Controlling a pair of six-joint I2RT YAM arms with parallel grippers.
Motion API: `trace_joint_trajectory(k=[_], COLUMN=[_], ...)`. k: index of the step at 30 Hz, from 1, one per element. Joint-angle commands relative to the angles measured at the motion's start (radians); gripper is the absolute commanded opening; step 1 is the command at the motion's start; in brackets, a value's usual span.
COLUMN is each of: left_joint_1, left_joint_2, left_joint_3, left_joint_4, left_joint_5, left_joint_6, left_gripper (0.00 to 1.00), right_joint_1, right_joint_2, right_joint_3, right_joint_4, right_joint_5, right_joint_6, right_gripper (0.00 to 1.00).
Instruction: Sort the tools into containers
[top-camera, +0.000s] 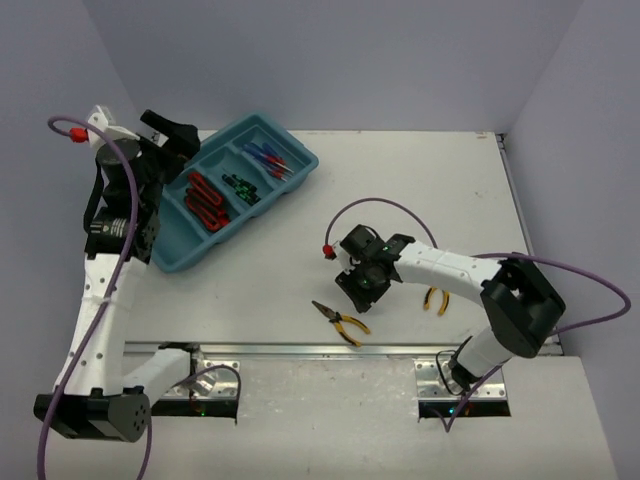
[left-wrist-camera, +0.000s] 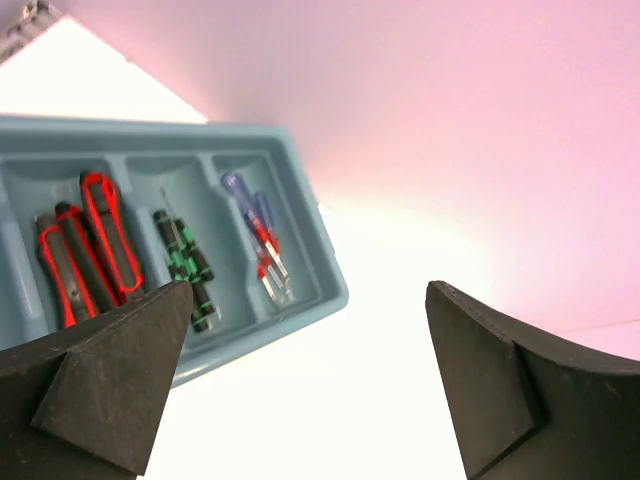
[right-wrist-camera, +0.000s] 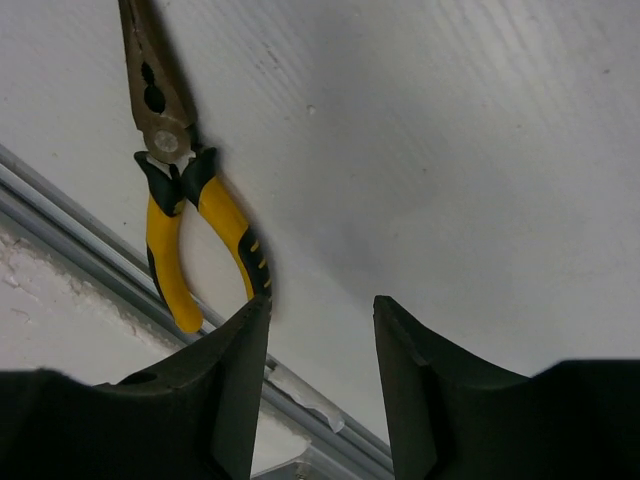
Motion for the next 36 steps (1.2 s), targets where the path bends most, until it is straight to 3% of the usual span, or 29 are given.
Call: trace_joint_trajectory(k=[1, 10, 15, 16, 18, 19, 26, 36], left_joint_1=[0.006, 0.006, -0.033, -0.041, -0.091, -0.113, -0.261, -0.434], left_joint_2=[-0.008, -0.06, -0.081, -0.083, -0.091, -0.092, -0.129, -0.176], left_joint_3=[-0.098, -0.206, -0.295, -0.297, -0.352, -0.375, -0.542, -0.848], left_joint_4=[0.021, 0.032, 0.054, 0.058, 0.077, 0.09, 0.229, 0.659], left_joint_5=[0.124, 0.205, 0.231, 0.233, 0.236, 0.234, 0.271, 0.442], left_joint_6=[0.028, 0.066, 0.071, 0.068, 0.053, 0.045, -0.027, -0.041], left_gripper=[1.0, 1.0, 1.0, 1.0, 1.0, 1.0, 1.0, 0.96], right_joint_1=[0.056, 0.116, 0.135, 0.135, 0.136, 0.135, 0.125, 0.041], right_joint_2=[0.044, 0.154, 0.203, 0.203, 0.203, 0.202, 0.13, -0.079], right_joint_3=[0.007, 0.013, -0.001, -0.002, -0.015, -0.016, -0.019, -0.047], right_joint_4=[0.019, 0.055, 0.089, 0.1, 0.142, 0.153, 0.238, 0.398], right_joint_5=[0.004, 0.006, 0.033, 0.034, 0.058, 0.059, 0.139, 0.092], right_joint_6=[-0.006, 0.027, 0.058, 0.058, 0.088, 0.094, 0.21, 0.326], right_gripper=[0.46, 0.41, 0.33, 0.3, 0.06, 0.0, 0.0, 0.0])
